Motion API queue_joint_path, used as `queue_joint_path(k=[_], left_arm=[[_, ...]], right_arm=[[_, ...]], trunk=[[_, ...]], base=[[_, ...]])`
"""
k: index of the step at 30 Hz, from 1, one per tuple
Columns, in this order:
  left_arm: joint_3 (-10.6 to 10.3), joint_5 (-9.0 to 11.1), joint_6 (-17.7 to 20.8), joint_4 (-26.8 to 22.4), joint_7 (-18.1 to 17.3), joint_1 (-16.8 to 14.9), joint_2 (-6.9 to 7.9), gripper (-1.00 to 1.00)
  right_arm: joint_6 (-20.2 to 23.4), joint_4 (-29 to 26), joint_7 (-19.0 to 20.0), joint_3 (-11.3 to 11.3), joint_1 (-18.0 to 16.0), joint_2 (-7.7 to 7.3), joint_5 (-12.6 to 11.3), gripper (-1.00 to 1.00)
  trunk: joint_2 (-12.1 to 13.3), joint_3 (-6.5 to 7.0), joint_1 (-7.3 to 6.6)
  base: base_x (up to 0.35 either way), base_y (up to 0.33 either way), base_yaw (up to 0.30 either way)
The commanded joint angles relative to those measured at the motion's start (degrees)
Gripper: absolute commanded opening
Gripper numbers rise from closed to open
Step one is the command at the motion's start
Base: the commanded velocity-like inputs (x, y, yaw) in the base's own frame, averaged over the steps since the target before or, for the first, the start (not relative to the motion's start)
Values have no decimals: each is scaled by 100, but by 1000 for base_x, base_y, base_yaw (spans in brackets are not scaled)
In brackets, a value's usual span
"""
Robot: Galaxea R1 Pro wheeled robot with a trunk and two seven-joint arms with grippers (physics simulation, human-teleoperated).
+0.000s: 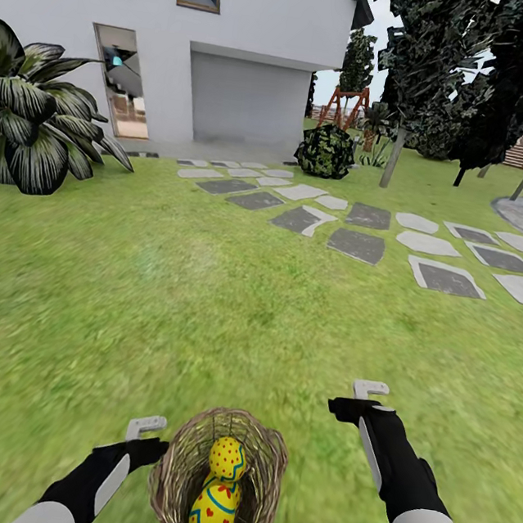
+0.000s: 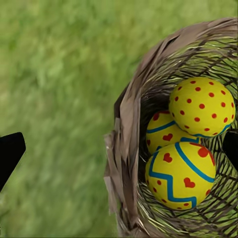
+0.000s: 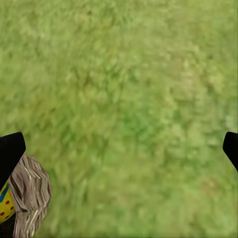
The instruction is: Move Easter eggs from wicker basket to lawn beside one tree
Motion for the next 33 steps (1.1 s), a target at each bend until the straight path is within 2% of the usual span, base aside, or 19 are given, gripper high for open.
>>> queue_joint_path(k=[1,6,18,23,33], left_arm=[[33,48,8,20,8,-2,7,100],[97,53,-26,50,5,-2,21,100],[97,43,-32,185,-29,4,-42,100],[98,38,-268,452,-31,7,-40,100],[91,36,-321,482,-37,7,-48,100]], right_arm=[[30,-8,17,-1,-3,0,57,100],[29,-8,17,-1,-3,5,57,100],[30,-8,17,-5,-3,-1,57,100],[30,1,17,-1,-3,1,57,100],[67,7,17,2,-3,-4,54,100]], trunk=[[-44,-24,22],[-245,-113,132],[-726,-329,396],[-927,-419,505],[-1328,-598,725]], base=[[0,0,0],[0,0,0],[0,0,0],[0,0,0],[0,0,0]])
